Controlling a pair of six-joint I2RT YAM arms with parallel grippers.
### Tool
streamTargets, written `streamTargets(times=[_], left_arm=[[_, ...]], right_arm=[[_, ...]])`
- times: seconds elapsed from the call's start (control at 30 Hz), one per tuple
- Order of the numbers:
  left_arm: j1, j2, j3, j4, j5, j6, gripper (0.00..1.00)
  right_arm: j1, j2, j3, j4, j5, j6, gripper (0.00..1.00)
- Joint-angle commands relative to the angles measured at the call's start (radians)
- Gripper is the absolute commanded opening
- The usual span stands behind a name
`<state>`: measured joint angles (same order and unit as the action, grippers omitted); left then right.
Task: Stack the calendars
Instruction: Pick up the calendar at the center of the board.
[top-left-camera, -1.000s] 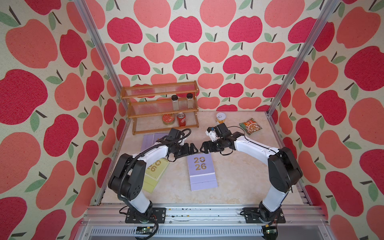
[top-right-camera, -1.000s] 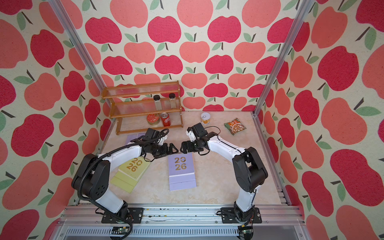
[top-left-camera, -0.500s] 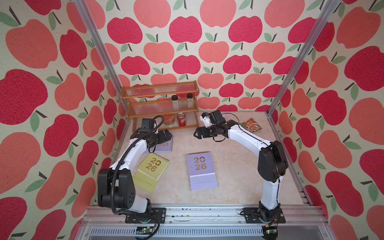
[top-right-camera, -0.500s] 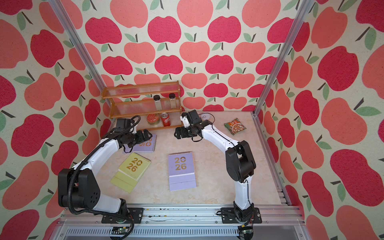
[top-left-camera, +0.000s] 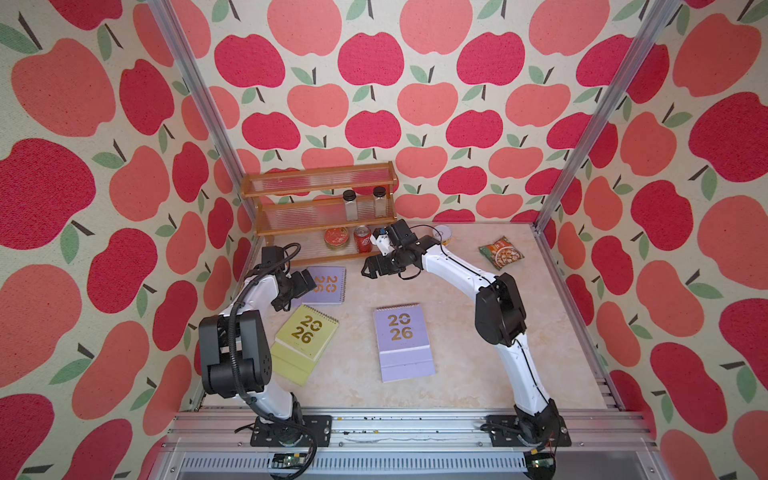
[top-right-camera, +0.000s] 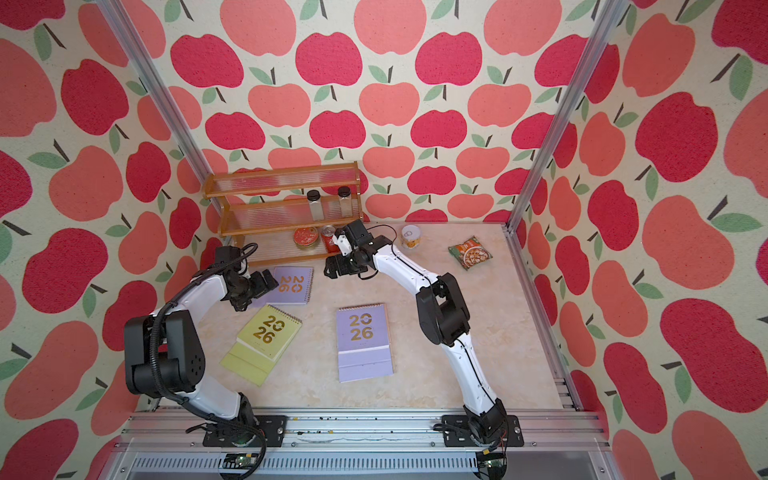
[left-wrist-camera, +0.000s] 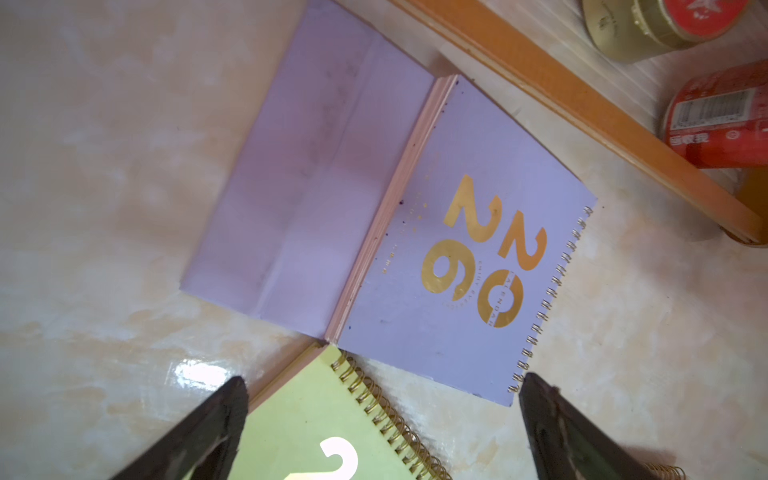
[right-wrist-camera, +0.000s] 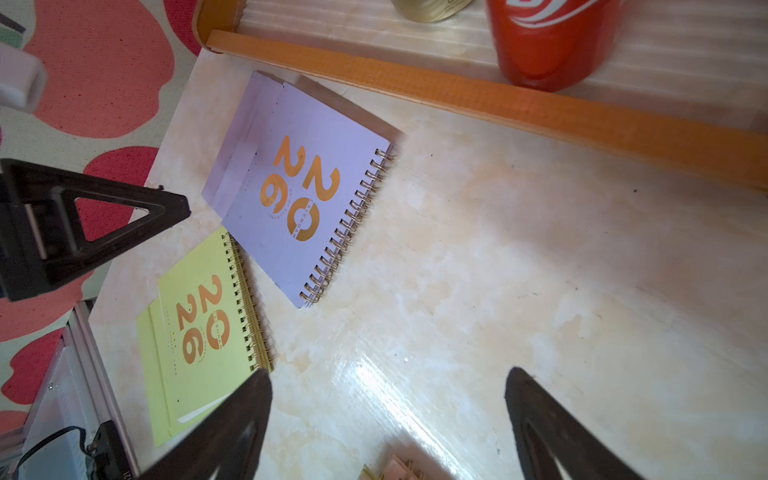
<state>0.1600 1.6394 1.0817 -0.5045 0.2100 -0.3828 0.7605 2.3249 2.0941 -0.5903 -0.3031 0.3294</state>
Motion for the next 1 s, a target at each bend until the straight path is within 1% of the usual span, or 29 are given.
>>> streamTargets(times=[0.0,0.13,0.27,0.43,0.63,0.8,0.97], left_arm=[[0.029,0.041,0.024,0.003,-0.027,-0.014,1.00],[0.036,0.059,0.011,-0.002,0.003,-0.023,1.00],[0.035,0.040,-0.045,0.009,0.012,-0.037,1.00],[0.036,0.032,-0.096,0.034,0.026,-0.047,1.00],[0.040,0.023,-0.139,0.084,0.061,-0.055,1.00],[0.062,0.009,-0.178,0.136,0.116,-0.065,1.00],[0.065,0.010,-0.209,0.166,0.148,-0.077,1.00]], right_arm=[[0.020,0.043,0.061,-0.056,-0.050,-0.010,0.90],[0.046,0.065,0.089,-0.066,-0.079,0.010,0.90],[0.087,0.052,0.076,-0.052,-0.090,0.056,0.89],[0.148,0.002,-0.011,-0.011,-0.107,0.155,0.89],[0.217,-0.072,-0.143,0.022,-0.062,0.269,0.89],[0.235,-0.095,-0.197,0.027,-0.040,0.307,0.89],[0.242,-0.079,-0.201,0.027,-0.135,0.346,0.89]])
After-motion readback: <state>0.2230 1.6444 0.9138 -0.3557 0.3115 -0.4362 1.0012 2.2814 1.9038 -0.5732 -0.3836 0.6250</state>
